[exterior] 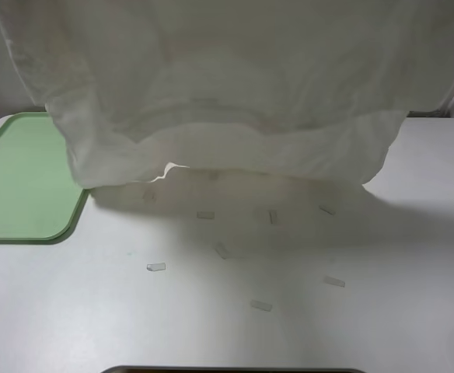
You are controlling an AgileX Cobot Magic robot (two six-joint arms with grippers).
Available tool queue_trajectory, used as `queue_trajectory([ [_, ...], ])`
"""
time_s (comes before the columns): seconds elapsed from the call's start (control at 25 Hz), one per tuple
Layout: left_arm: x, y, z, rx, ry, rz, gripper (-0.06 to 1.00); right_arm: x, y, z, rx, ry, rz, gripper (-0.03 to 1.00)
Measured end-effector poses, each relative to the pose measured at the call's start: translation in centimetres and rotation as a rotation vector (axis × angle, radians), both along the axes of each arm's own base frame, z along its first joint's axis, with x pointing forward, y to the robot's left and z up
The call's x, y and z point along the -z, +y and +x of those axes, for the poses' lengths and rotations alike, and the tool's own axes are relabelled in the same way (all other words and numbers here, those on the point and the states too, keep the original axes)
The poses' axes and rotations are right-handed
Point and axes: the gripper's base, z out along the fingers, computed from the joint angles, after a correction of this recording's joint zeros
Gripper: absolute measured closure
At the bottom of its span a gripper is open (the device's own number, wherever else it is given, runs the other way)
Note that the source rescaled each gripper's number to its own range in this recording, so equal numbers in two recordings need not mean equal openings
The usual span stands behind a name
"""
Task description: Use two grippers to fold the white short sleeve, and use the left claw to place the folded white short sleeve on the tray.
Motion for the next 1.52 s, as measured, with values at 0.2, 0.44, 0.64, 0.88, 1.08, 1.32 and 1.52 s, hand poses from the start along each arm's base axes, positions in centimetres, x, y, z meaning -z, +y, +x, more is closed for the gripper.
queue_trajectory([
  [0.2, -2.6, 0.4, -0.8, 0.026, -0.067, -0.01, 0.94, -2.0, -0.3, -0.5, 0.011, -0.041, 0.013, 0.97],
  [0.44, -4.4, 0.7, -1.4, 0.034, -0.119, -0.032, 0.94, -4.6, -0.8, -1.3, 0.02, -0.09, 0.039, 0.97],
  [0.64, -5.1, 0.7, -2.6, 0.056, -0.09, -0.023, 0.94, -5.0, -1.0, -1.9, 0.026, -0.064, 0.042, 0.97],
  [0.88, -5.8, -0.1, -4.5, 0.145, -0.126, -0.027, 0.94, -5.1, -2.1, -4.7, 0.04, 0.033, 0.039, 0.97],
  [1.08, -6.3, -0.5, -5.7, 0.192, -0.143, -0.041, 0.94, -6.5, -3.3, -7.9, 0.033, -0.013, 0.093, 0.97],
  [1.32, -6.9, -0.9, -7.8, 0.219, -0.145, -0.122, 0.94, -7.6, -4.3, -11.1, 0.011, -0.056, 0.188, 0.97],
  [1.52, -7.1, -1.1, -9.1, 0.238, -0.133, -0.18, 0.94, -8.3, -5.2, -13.5, 0.017, -0.095, 0.244, 0.97],
])
